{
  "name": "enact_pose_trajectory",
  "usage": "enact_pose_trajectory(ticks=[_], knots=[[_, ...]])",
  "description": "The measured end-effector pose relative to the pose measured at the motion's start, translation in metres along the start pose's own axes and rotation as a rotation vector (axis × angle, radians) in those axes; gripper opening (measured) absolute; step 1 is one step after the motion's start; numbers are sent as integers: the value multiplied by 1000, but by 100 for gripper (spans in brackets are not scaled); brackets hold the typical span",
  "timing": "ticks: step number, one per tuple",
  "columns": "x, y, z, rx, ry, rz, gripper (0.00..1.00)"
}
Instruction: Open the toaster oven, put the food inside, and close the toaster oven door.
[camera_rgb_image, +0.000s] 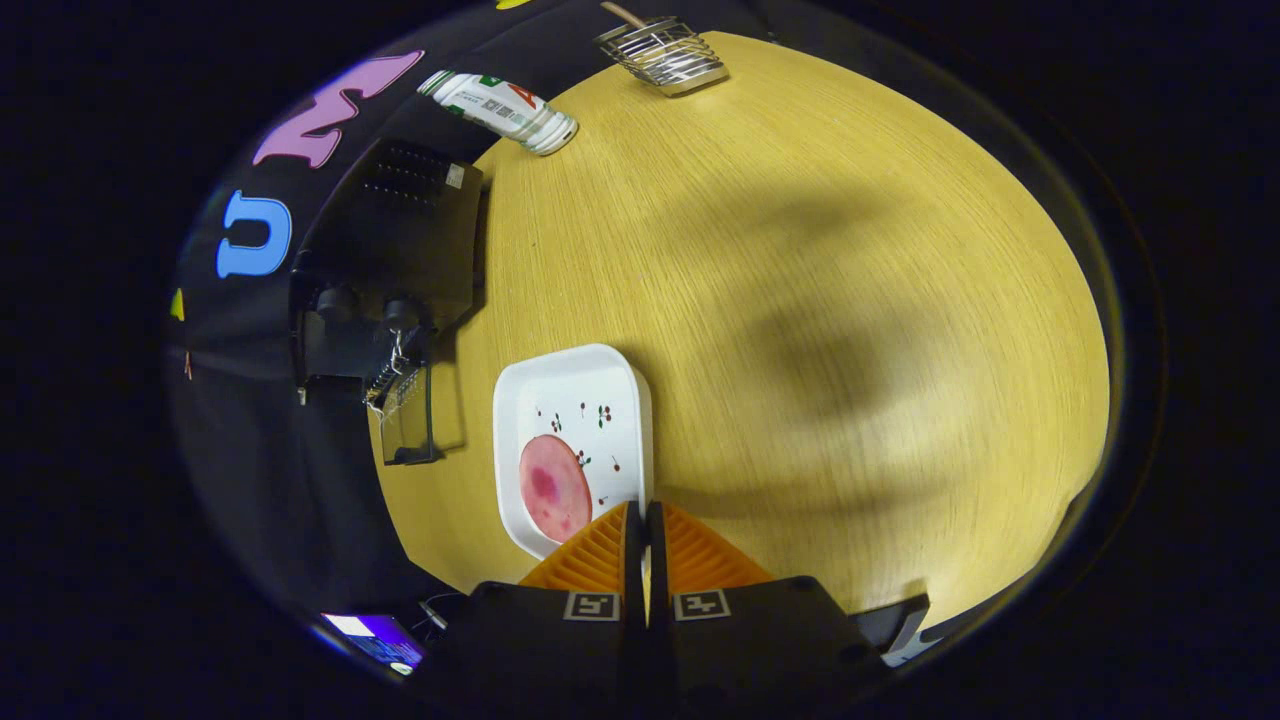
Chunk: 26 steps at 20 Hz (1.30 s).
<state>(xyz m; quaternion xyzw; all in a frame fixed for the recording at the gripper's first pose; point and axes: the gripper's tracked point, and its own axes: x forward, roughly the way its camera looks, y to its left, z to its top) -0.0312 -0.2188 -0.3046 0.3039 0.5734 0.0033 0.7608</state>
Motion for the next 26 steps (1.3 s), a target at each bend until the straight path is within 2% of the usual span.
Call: enact_pose_trajectory(ticks=[11,18,26], knots=[[-40,53,-38,233,-154,178,5],[-60,105,-73,287,-217,256,5],[-43,194,-107,250,-219,331,5]])
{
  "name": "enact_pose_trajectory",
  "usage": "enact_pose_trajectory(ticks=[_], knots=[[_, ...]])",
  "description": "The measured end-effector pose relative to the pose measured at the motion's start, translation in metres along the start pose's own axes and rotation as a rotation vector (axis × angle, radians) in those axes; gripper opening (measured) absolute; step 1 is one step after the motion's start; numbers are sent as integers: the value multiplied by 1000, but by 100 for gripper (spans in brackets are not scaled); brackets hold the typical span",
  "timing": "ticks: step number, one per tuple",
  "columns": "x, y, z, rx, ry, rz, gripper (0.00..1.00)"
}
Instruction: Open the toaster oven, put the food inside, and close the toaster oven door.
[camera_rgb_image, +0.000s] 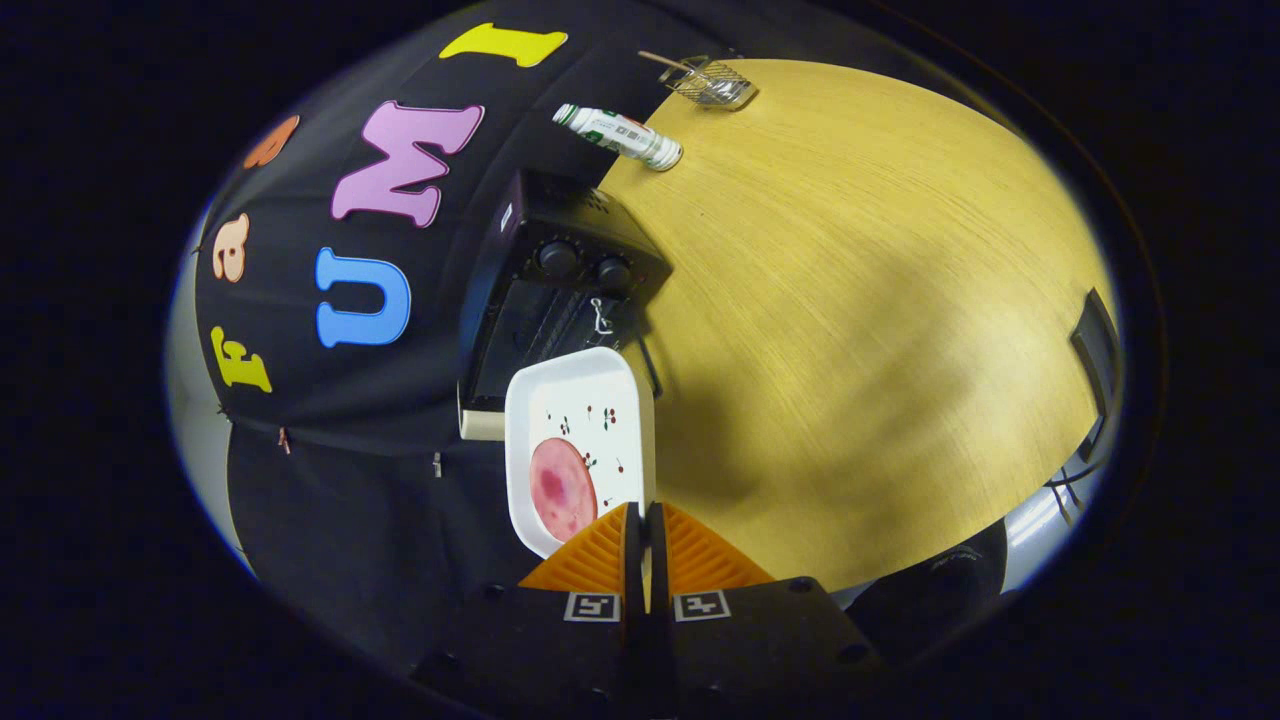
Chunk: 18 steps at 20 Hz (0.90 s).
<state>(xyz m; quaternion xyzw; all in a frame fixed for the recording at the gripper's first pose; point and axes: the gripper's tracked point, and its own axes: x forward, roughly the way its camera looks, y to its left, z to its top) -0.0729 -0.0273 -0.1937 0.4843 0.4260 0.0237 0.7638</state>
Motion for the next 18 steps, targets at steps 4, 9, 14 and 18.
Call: enact_pose_trajectory(ticks=[4,9,14,18], knots=[[30,31,-11,-4,16,19,5],[76,47,-6,29,59,16,5],[130,56,9,85,69,-5,5],[163,64,19,100,46,-14,5]])
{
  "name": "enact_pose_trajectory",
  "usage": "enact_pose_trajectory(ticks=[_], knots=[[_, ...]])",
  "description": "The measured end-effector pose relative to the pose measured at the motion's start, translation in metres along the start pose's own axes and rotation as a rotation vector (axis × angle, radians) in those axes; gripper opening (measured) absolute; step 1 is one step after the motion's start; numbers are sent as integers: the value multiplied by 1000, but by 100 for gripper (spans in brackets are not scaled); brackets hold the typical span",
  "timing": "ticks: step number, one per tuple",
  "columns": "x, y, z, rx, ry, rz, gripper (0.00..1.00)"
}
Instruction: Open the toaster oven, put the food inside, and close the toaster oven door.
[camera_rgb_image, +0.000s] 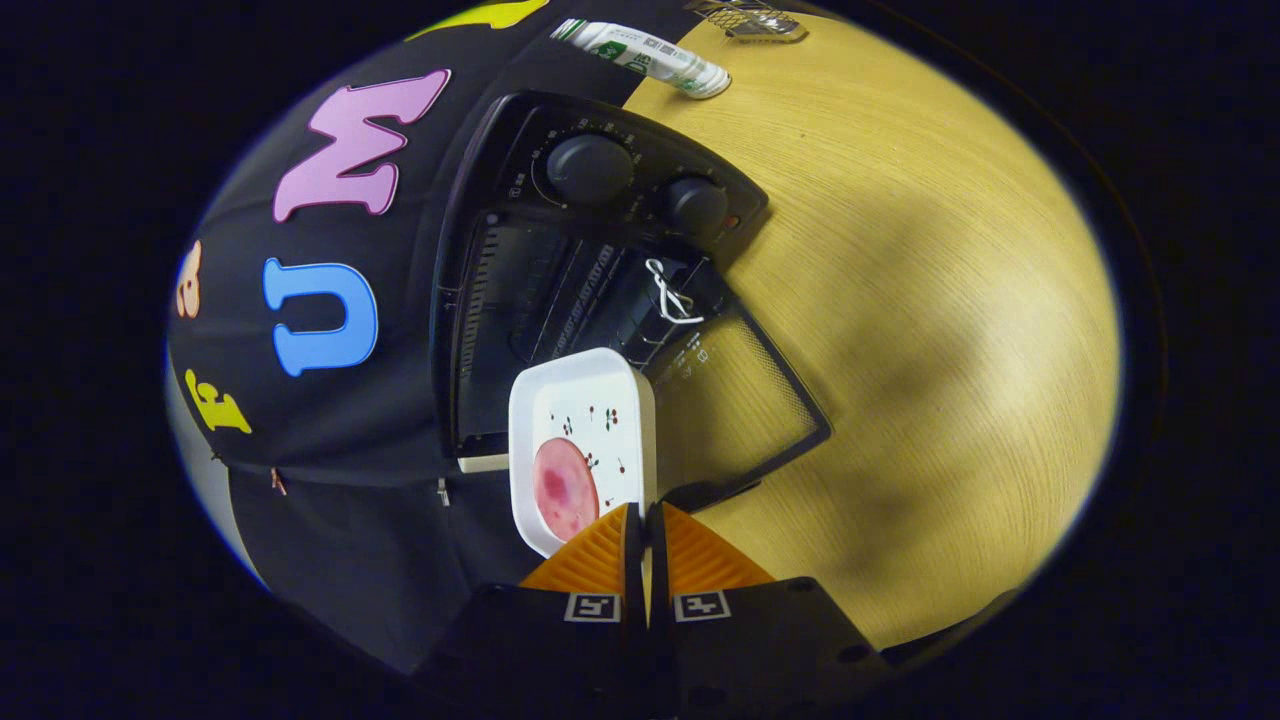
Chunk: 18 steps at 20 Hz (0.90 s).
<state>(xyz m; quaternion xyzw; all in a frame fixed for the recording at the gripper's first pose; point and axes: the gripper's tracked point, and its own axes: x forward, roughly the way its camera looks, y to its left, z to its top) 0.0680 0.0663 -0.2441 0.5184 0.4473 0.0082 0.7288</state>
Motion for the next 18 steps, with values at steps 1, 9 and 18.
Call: enact_pose_trajectory(ticks=[1,9,18], knots=[[7,4,1,10,-2,3,5],[58,31,14,45,-68,19,5],[84,40,57,95,-254,23,5]])
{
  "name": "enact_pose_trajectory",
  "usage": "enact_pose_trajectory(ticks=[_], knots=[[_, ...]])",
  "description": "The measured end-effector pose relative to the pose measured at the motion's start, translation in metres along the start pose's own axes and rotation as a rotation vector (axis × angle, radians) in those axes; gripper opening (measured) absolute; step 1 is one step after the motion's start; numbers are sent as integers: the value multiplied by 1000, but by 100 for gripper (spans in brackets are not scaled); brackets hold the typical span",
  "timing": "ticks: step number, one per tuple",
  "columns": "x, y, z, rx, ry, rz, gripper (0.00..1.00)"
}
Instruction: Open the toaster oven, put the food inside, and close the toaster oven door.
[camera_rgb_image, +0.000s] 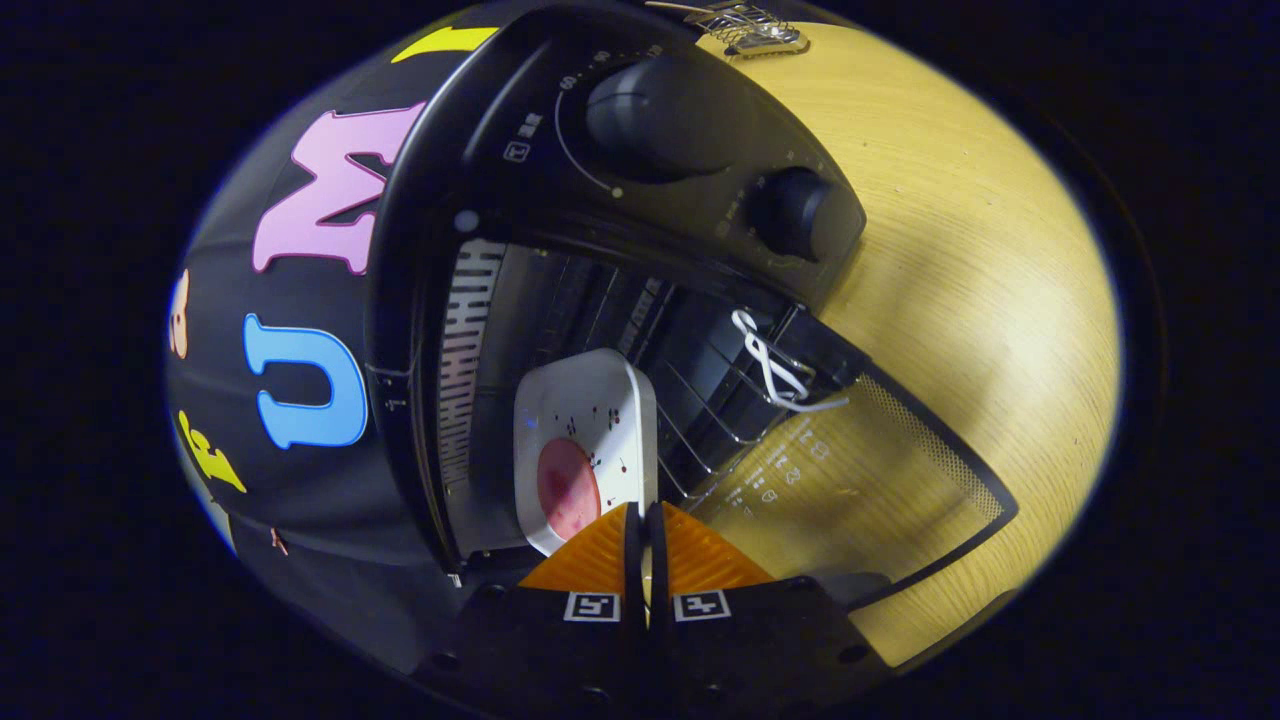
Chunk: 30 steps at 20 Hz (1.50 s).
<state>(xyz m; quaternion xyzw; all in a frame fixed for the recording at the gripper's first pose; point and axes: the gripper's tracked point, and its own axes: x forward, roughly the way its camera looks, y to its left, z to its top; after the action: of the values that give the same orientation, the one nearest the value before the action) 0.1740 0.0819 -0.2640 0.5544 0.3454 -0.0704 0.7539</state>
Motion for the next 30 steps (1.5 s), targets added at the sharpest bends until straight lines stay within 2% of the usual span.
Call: enact_pose_trajectory(ticks=[3,7,11,15,17,20,26,30], knots=[[3,1,15,25,-71,-21,5],[-1,14,42,4,-254,-6,5],[7,23,36,51,-222,33,7],[-2,32,31,24,-220,73,23],[-11,34,22,3,-194,89,45],[-32,26,5,-89,-155,88,98],[-71,4,-29,-298,-86,65,98],[-89,-8,-47,-491,-56,36,98]])
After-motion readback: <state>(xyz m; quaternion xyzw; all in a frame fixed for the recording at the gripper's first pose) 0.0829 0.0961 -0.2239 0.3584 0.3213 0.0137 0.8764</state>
